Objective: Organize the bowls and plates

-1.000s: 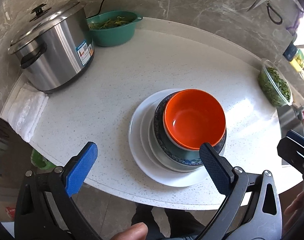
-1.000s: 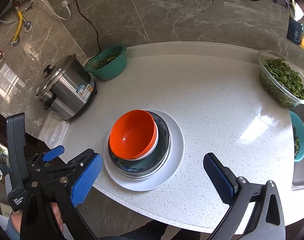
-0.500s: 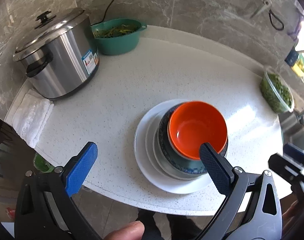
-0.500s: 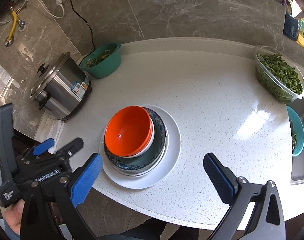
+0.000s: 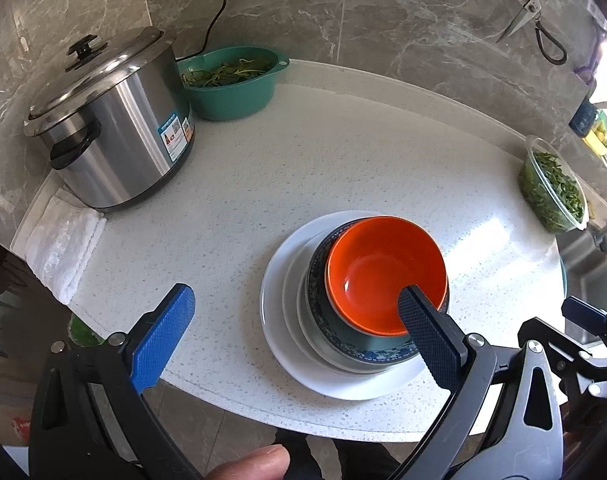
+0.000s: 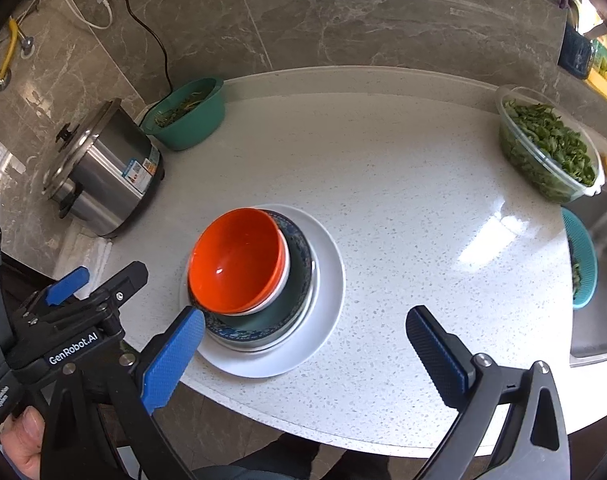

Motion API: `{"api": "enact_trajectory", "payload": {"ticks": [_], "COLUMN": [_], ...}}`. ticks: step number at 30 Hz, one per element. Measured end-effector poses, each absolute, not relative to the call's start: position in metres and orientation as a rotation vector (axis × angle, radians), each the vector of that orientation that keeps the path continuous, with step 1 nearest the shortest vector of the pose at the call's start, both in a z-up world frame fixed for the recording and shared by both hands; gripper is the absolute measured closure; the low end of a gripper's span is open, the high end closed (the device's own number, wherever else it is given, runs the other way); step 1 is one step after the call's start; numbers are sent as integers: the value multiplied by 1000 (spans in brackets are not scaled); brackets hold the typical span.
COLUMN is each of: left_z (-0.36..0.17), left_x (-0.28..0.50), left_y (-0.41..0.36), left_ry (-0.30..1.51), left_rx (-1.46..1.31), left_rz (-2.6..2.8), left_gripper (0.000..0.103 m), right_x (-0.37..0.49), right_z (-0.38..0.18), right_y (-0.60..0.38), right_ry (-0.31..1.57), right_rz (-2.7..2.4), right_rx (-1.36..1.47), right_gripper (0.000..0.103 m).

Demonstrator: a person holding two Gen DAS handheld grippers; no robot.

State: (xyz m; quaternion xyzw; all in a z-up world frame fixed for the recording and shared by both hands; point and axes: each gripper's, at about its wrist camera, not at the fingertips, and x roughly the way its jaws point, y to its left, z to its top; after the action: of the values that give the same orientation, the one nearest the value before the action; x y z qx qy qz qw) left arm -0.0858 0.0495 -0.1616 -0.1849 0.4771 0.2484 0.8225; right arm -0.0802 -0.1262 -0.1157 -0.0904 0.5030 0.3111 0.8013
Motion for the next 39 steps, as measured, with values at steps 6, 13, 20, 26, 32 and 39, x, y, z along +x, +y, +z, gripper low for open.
{"api": "enact_trajectory", "payload": {"ticks": [6, 13, 20, 26, 32, 39], "left_z": [-163, -166, -167, -168, -168, -169], "left_x": [-82, -78, -76, -76, -74, -71], "left_y": [48, 46, 45, 46, 47, 49], "left_ry": [1022, 1030, 1035, 1035, 1037, 1038], "left_rx": [-386, -381, -379, -379, -375, -374], "left_rz": [529, 521, 518, 517, 513, 506], "left_gripper": [0, 0, 0, 0, 0, 0], "right_x": [-84, -83, -83, -83, -83, -81], "right_z": [-110, -108, -108, -108, -108, -108], "right_y": [-125, -125, -125, -125, -125, -124], "right_ry": [1024, 1013, 1014, 1013, 1013, 1014], "right_rz": [629, 625, 624, 625, 625, 626], "right_rx": [-259, -265, -265, -264, -263, -264], "right_gripper": [0, 0, 0, 0, 0, 0]}}
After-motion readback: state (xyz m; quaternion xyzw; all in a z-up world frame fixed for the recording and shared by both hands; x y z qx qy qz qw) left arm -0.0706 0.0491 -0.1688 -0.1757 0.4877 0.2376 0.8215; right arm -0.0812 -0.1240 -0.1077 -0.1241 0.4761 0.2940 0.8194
